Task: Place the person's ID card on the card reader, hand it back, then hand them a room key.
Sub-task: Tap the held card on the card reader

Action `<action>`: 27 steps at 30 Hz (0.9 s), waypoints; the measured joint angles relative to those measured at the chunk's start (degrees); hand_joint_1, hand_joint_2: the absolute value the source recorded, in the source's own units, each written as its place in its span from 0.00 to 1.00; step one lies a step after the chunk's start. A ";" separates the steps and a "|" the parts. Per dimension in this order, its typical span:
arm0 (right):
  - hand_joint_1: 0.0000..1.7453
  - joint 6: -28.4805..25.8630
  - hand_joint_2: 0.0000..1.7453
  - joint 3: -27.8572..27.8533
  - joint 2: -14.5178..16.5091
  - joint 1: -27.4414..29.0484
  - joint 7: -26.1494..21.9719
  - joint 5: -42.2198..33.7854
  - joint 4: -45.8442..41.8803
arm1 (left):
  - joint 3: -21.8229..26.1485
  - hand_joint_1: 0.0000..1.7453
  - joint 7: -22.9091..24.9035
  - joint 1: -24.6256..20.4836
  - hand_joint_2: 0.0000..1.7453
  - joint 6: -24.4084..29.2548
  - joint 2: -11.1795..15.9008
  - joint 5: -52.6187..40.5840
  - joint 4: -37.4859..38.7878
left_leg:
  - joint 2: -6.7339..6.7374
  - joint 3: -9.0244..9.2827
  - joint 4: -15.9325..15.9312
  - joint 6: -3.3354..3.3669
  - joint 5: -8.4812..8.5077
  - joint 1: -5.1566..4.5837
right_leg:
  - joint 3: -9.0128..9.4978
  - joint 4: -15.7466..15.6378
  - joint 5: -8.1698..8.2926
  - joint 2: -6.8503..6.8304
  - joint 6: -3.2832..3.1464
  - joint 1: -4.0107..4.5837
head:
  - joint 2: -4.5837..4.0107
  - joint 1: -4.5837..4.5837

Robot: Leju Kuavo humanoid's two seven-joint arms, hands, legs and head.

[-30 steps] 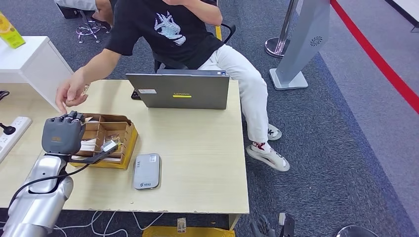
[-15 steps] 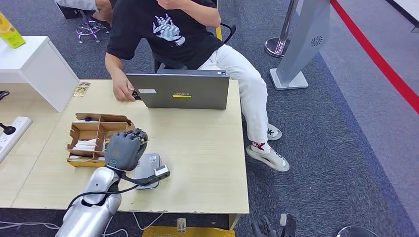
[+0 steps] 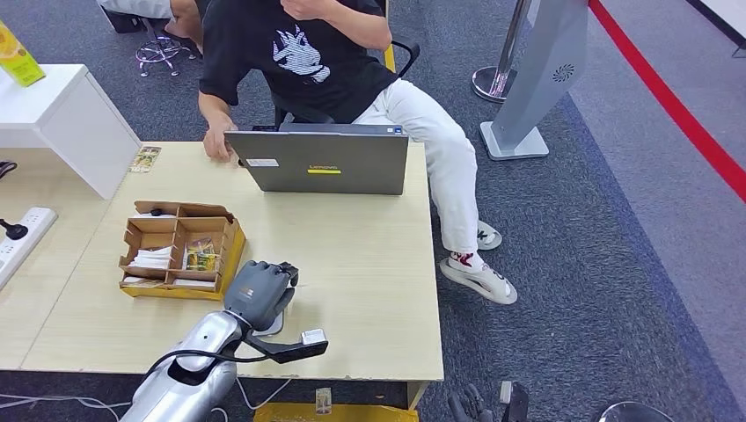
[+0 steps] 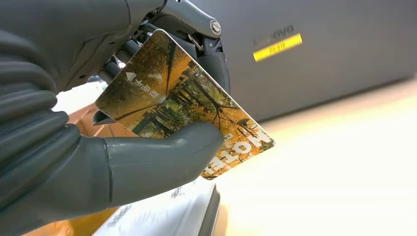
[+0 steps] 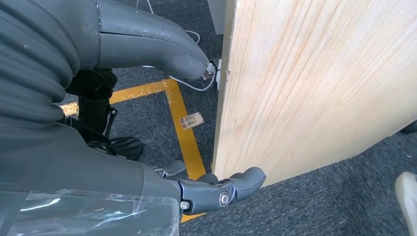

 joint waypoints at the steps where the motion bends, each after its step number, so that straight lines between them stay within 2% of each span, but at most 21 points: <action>1: 0.00 0.02 1.00 -0.12 0.00 0.00 0.00 0.04 0.00 | -0.11 1.00 0.06 -0.01 1.00 -0.26 0.14 0.09 0.21 | 0.00 0.00 0.00 0.00 0.00 0.00 | 0.00 0.00 0.00 0.00 0.00 0.00 | 0.00 0.01; 27: 0.00 0.14 1.00 -0.67 0.00 0.01 0.00 0.15 0.04 | -1.32 1.00 0.07 -0.34 1.00 -0.50 0.88 0.19 2.43 | 0.00 0.01 0.00 0.00 0.00 0.00 | 0.00 0.00 0.00 0.00 0.00 0.00 | 0.00 -0.01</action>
